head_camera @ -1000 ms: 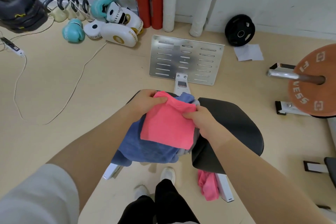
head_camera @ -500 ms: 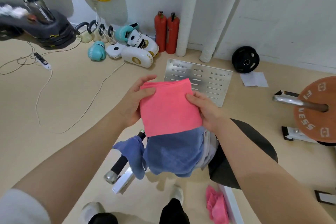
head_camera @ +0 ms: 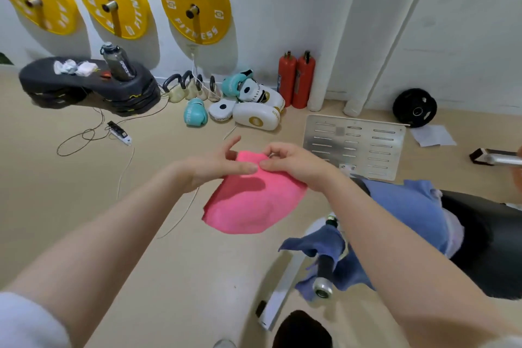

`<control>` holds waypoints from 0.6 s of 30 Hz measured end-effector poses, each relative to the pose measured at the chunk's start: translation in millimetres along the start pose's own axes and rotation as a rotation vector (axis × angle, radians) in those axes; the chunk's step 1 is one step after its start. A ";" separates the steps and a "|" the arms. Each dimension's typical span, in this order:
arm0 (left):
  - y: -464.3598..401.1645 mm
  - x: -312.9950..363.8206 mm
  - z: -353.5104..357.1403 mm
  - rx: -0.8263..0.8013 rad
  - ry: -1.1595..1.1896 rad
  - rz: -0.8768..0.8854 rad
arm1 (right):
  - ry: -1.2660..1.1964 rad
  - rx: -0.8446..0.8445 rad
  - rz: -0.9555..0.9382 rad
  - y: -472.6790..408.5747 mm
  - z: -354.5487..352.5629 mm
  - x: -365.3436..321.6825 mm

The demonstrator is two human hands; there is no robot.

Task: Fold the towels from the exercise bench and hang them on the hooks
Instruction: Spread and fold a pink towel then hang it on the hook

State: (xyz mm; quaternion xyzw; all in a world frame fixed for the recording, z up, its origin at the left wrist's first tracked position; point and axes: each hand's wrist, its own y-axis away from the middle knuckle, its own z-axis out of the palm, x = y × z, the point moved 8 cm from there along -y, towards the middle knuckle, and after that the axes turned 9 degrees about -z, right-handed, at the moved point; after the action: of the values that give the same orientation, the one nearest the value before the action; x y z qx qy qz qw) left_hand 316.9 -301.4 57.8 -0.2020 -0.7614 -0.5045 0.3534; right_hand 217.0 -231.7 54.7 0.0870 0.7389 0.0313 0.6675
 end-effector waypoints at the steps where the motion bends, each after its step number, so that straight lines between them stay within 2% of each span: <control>1: 1.3 0.3 -7.6 0.017 0.003 0.032 | 0.022 -0.019 -0.013 -8.0 15.0 -3.7; 4: 1.7 8.6 -26.6 0.079 -0.132 0.131 | 0.043 -0.017 -0.071 -24.6 36.3 -16.0; 6: -1.9 15.5 -36.3 0.053 -0.192 0.169 | 0.024 0.015 -0.090 -32.3 28.5 -24.7; 9: -11.5 24.0 -51.1 0.019 -0.195 0.167 | -0.003 0.055 -0.126 -44.2 7.3 -37.9; 11: -20.9 40.0 -60.9 0.049 -0.195 0.240 | -0.005 0.086 -0.141 -57.0 -4.7 -42.8; 15: -61.9 88.7 -88.1 0.222 -0.170 0.355 | 0.017 0.286 -0.174 -92.6 -57.4 -48.0; 18: -105.5 135.4 -101.7 0.262 -0.162 0.442 | 0.008 0.399 -0.181 -118.3 -111.2 -49.8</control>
State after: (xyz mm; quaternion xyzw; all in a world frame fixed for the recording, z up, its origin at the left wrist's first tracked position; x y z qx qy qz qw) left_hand 190.4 -443.8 116.8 -0.3556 -0.7835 -0.2946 0.4158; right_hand 101.1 -348.7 96.2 0.1506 0.7378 -0.1753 0.6342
